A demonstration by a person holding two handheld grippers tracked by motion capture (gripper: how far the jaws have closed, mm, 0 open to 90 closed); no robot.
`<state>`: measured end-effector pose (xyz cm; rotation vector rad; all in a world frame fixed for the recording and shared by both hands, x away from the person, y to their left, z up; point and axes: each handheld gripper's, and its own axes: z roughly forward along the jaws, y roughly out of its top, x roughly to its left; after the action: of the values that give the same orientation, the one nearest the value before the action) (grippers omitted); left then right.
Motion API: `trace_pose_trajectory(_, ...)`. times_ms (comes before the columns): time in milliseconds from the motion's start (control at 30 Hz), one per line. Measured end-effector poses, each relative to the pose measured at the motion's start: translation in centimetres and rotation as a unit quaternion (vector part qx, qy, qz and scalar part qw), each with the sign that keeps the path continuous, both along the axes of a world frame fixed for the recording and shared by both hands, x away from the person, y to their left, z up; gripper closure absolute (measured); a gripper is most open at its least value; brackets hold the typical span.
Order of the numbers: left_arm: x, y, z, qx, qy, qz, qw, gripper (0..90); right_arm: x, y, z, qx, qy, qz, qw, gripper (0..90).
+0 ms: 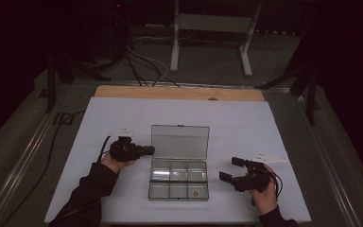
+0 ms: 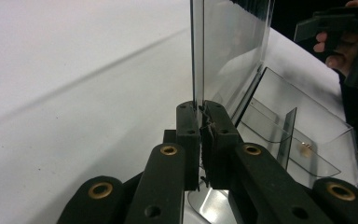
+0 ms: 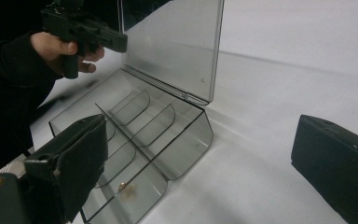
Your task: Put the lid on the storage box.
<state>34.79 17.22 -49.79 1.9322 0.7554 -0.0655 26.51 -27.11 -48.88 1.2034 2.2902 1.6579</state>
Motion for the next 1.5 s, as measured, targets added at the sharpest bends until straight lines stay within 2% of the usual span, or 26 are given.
trace_pose_trajectory(133,-0.2,0.0,0.0,0.002,-0.01,0.003,0.9999,88.6,-0.1,0.2,0.1,-0.001,-0.004,0.004,1.0,5.1)
trace_pose_trajectory(233,-0.4,-0.1,0.1,0.008,-0.023,0.002,0.9997,88.5,0.0,0.2,0.1,0.016,-0.002,0.011,0.9998,5.5)
trace_pose_trajectory(367,-0.7,-0.2,0.2,0.015,-0.04,0.0,0.9991,88.4,-0.1,0.2,0.6,0.02,-0.021,0.005,0.9996,5.5)
trace_pose_trajectory(567,-1.0,-0.2,0.2,0.021,-0.057,-0.001,0.9981,88.4,-0.1,1.1,0.9,0.009,-0.027,0.039,0.9988,3.5)
trace_pose_trajectory(633,-1.1,-0.3,0.2,0.023,-0.062,-0.001,0.9978,88.4,-0.2,1.6,1.2,0.007,-0.035,0.043,0.9985,2.7)
trace_pose_trajectory(767,-1.3,-0.3,0.3,0.028,-0.073,-0.003,0.9969,88.4,-0.2,2.4,1.4,0.007,-0.035,0.051,0.998,2.8)
trace_pose_trajectory(900,-1.5,-0.3,0.3,0.031,-0.08,-0.002,0.9963,88.4,0.2,3.1,1.6,0.024,-0.015,0.063,0.9976,2.7)
trace_pose_trajectory(1200,-1.8,-0.4,0.3,0.037,-0.097,-0.004,0.9946,88.4,1.3,4.2,1.3,0.026,0.012,0.054,0.9981,7.2)
trace_pose_trajectory(1267,-1.9,-0.4,0.3,0.04,-0.104,-0.006,0.9937,88.4,1.5,4.3,1.3,0.022,0.015,0.049,0.9984,13.7)
trace_pose_trajectory(1367,-2.1,-0.4,0.4,0.043,-0.112,-0.007,0.9927,88.4,1.9,4.6,1.2,0.025,0.025,0.051,0.9981,16.7)
trace_pose_trajectory(1500,-2.3,-0.4,0.3,0.045,-0.126,-0.012,0.9909,88.4,2.2,4.9,1.1,0.014,0.025,0.049,0.9984,27.3)
